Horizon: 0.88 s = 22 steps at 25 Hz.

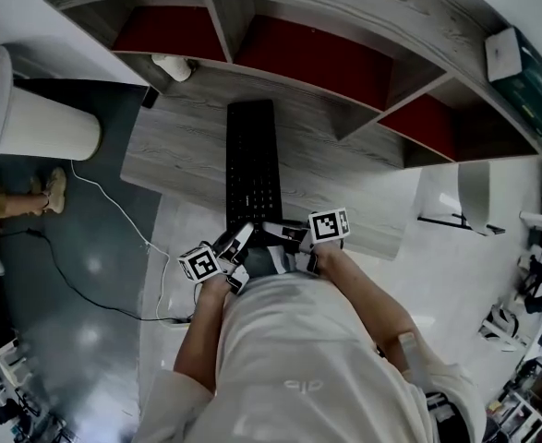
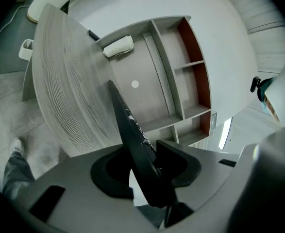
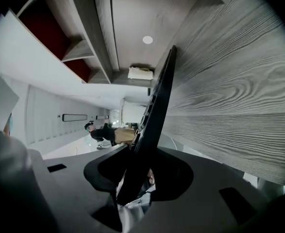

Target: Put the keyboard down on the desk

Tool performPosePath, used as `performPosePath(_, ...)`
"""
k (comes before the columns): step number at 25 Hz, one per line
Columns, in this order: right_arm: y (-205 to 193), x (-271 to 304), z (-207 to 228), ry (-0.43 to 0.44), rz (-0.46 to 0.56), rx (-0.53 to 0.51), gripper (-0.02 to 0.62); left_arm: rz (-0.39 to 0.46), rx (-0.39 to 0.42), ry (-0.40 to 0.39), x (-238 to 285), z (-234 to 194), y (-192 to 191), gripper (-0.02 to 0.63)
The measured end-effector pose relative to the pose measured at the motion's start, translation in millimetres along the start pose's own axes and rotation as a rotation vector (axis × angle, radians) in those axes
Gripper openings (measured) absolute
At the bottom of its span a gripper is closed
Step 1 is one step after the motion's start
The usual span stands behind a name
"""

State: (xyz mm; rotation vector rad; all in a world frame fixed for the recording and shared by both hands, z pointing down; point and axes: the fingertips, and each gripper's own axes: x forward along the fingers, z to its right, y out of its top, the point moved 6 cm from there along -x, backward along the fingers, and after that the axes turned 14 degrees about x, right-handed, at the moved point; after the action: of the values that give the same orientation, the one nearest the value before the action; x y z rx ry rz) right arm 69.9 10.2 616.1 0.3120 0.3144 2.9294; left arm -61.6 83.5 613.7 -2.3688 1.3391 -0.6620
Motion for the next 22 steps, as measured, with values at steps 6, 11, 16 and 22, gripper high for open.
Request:
performPosePath(6,9,29,-1,-0.005,0.069,0.034,0.160,-0.109,-0.010,-0.063,3,-20,30,0.160)
performPosePath(11,15,51,-1,0.015,0.139,0.083,0.155,-0.192,0.021,-0.050,-1,-50,48,0.158)
performPosePath(16,24,64,2,0.029,0.227,0.120,0.147,-0.230,-0.015,-0.114,8,-56,66,0.158)
performPosePath(22,37,82,3,0.059,0.339,0.147,0.137,-0.293,-0.023,-0.128,15,-78,85,0.158)
